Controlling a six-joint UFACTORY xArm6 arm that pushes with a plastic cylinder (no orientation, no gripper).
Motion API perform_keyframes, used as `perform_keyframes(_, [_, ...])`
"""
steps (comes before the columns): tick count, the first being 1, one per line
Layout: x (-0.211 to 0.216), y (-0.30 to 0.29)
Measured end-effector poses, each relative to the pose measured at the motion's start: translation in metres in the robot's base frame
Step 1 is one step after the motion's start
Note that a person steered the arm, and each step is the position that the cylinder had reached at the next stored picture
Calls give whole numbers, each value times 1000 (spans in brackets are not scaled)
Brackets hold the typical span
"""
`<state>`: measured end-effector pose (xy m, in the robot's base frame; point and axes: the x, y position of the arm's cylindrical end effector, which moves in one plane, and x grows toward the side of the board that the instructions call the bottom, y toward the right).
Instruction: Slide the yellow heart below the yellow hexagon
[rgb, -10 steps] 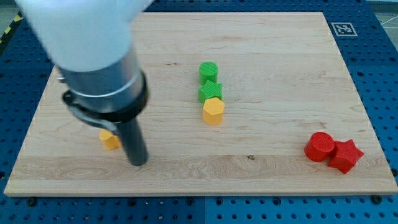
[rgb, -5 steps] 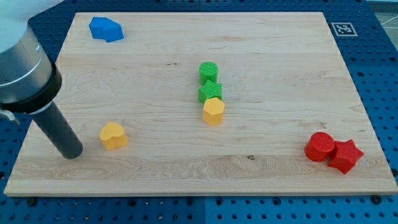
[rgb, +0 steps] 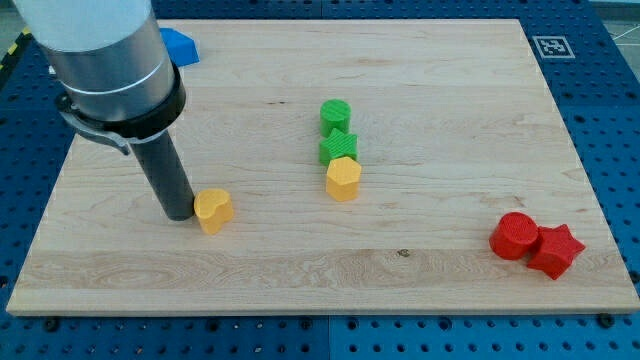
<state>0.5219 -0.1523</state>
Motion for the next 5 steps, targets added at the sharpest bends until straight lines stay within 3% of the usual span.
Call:
perform_keyframes(2, [12,88])
perform_keyframes(5, [4,132])
